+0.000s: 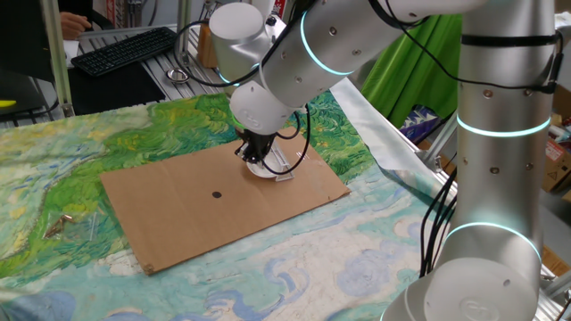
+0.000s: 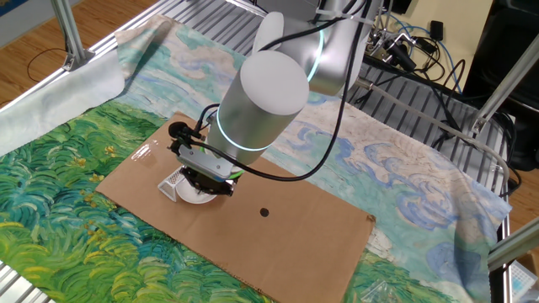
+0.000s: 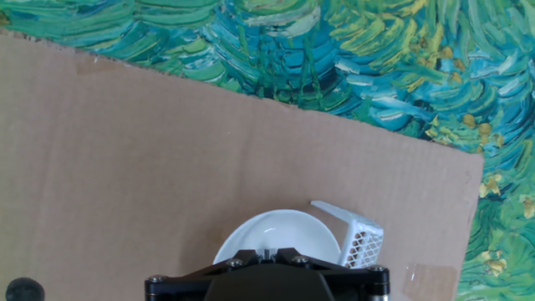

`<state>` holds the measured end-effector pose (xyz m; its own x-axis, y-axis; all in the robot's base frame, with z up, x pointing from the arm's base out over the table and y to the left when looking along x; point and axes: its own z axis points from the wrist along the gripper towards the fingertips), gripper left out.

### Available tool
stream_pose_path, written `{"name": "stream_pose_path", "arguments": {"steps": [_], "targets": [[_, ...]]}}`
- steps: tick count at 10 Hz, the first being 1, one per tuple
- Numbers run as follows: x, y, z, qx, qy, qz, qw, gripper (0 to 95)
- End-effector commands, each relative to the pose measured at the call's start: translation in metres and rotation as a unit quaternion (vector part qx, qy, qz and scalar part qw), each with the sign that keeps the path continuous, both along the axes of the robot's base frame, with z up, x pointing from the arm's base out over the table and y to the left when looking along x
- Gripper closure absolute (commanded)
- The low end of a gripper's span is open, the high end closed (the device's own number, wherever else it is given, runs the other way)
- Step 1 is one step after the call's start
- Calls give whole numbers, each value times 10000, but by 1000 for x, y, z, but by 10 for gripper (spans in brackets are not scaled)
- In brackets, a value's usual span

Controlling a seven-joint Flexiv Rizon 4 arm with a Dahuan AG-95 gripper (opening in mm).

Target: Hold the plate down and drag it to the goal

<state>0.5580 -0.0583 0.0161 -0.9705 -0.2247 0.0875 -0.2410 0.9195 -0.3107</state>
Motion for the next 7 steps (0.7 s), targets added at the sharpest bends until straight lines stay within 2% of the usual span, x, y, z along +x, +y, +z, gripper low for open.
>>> {"name": "stream_pose_path", "arguments": {"steps": [1, 3, 6, 7], "targets": [[1, 0, 0, -3, -13, 3, 10000, 950], [1, 0, 0, 97, 25, -46, 9999, 950], [0, 4, 1, 420, 82, -251, 9988, 950], [-1, 7, 2, 428, 98, -289, 9986, 950]]}}
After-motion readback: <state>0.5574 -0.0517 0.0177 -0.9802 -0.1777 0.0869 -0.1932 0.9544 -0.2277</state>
